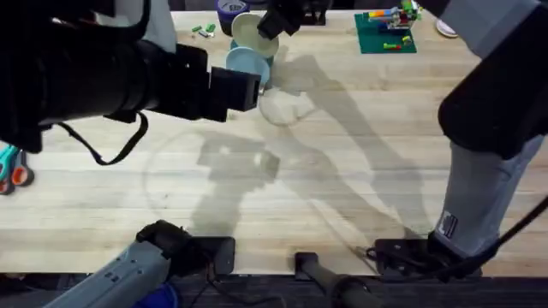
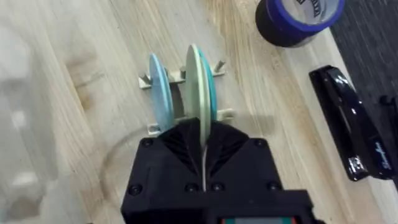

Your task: Pick up the plates from the table one by one and place each into a slot on the dish rack.

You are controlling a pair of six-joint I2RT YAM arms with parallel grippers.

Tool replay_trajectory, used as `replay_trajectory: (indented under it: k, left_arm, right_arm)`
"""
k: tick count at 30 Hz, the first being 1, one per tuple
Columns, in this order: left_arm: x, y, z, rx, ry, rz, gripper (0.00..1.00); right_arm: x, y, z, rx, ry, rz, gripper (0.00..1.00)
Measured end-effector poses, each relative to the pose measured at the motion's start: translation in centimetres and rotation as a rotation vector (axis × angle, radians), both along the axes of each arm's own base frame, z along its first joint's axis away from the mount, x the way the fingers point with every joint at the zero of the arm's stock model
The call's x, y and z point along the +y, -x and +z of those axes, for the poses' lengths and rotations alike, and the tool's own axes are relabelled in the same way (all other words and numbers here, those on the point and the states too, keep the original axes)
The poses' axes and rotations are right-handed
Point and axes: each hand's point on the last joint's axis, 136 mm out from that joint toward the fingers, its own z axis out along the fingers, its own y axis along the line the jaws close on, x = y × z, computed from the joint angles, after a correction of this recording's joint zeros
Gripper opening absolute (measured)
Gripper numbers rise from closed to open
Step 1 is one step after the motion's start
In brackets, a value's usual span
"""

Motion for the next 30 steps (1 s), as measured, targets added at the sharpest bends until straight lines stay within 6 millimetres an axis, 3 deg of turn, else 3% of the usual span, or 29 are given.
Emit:
replay_trajectory:
  k: [8, 30]
  left_arm:
    - [0.0, 0.0, 0.0, 0.0, 0.0, 0.0, 0.992]
    - [0.0, 0.0, 0.0, -0.001, -0.002, 0.002, 0.993]
  right_arm:
    - [0.4, -0.1, -2.4, 0.028, 0.022, 0.033, 0.028]
    - [0.8, 0.3, -2.3, -0.009, 0.028, 0.126, 0.028]
